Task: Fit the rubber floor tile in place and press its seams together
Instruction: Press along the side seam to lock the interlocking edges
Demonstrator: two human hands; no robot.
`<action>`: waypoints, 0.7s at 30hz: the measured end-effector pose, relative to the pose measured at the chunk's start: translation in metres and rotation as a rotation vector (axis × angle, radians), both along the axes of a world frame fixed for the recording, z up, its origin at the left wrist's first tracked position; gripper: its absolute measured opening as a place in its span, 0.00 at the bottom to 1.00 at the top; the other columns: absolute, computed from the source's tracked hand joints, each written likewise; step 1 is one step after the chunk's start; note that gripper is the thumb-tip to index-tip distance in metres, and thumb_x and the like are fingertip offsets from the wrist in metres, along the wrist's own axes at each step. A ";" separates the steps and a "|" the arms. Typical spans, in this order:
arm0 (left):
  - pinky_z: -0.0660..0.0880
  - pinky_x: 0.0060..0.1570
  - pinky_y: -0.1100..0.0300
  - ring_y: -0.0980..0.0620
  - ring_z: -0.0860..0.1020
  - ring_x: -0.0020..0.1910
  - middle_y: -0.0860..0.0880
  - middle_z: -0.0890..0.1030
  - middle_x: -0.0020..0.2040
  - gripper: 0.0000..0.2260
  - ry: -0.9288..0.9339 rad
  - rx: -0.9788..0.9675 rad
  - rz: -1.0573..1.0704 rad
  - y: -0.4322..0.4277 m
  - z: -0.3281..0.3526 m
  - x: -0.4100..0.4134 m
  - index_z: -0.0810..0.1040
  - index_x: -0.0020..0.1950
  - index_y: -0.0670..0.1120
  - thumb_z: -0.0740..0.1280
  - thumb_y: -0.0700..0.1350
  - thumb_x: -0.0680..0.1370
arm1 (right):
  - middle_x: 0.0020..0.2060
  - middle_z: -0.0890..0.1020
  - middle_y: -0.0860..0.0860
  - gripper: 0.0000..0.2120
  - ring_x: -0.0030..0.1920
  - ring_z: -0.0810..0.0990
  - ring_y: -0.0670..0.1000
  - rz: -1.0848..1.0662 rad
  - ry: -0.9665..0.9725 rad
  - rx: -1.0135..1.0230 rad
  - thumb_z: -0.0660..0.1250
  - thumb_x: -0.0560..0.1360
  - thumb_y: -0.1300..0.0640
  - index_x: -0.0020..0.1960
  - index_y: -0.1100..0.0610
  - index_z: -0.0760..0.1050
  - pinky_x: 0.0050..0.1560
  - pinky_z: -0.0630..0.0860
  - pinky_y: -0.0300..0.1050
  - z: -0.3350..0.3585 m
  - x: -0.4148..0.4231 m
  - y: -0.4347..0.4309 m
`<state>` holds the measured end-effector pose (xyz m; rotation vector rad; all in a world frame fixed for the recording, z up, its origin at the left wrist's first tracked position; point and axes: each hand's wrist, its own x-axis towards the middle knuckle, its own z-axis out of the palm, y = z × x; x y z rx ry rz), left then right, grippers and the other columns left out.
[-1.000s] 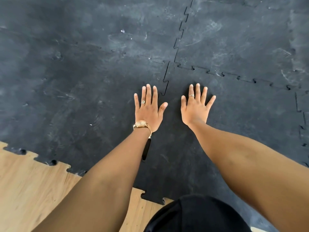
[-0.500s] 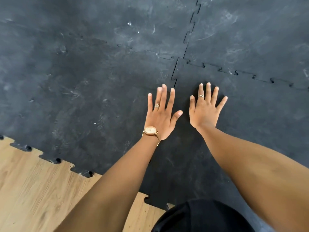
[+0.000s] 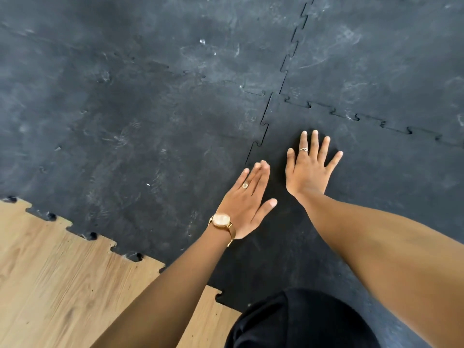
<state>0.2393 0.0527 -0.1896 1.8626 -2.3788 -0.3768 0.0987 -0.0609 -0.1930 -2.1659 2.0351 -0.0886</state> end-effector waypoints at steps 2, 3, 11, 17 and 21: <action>0.41 0.78 0.53 0.48 0.39 0.79 0.42 0.42 0.80 0.34 -0.051 0.056 0.098 0.023 0.000 -0.003 0.41 0.79 0.39 0.39 0.62 0.82 | 0.79 0.51 0.53 0.27 0.79 0.44 0.59 -0.003 -0.005 0.003 0.44 0.83 0.46 0.80 0.54 0.50 0.74 0.41 0.69 -0.001 0.000 0.000; 0.41 0.78 0.52 0.48 0.37 0.78 0.42 0.40 0.80 0.36 -0.090 0.094 0.127 0.028 0.001 -0.004 0.40 0.79 0.39 0.38 0.63 0.81 | 0.79 0.51 0.53 0.27 0.79 0.44 0.59 -0.004 -0.007 -0.002 0.44 0.83 0.46 0.80 0.54 0.50 0.74 0.41 0.69 -0.001 0.000 0.000; 0.44 0.78 0.50 0.46 0.45 0.79 0.43 0.46 0.80 0.34 0.067 -0.204 0.250 0.037 0.042 -0.009 0.47 0.80 0.39 0.42 0.62 0.82 | 0.79 0.51 0.53 0.27 0.79 0.44 0.59 -0.016 -0.004 -0.007 0.45 0.83 0.46 0.80 0.54 0.50 0.74 0.41 0.69 -0.002 0.000 -0.002; 0.45 0.76 0.39 0.42 0.45 0.79 0.42 0.45 0.80 0.36 -0.200 0.095 0.414 0.061 0.005 -0.002 0.45 0.80 0.43 0.39 0.66 0.80 | 0.80 0.51 0.53 0.27 0.79 0.44 0.58 -0.010 0.006 -0.013 0.44 0.83 0.45 0.80 0.54 0.50 0.74 0.40 0.68 -0.004 0.001 -0.001; 0.44 0.75 0.36 0.42 0.45 0.79 0.41 0.46 0.80 0.36 -0.216 0.055 0.414 0.060 -0.002 -0.003 0.45 0.80 0.46 0.40 0.67 0.80 | 0.80 0.51 0.52 0.28 0.79 0.43 0.58 -0.013 -0.013 -0.003 0.44 0.83 0.45 0.80 0.54 0.50 0.74 0.40 0.68 -0.003 0.001 -0.001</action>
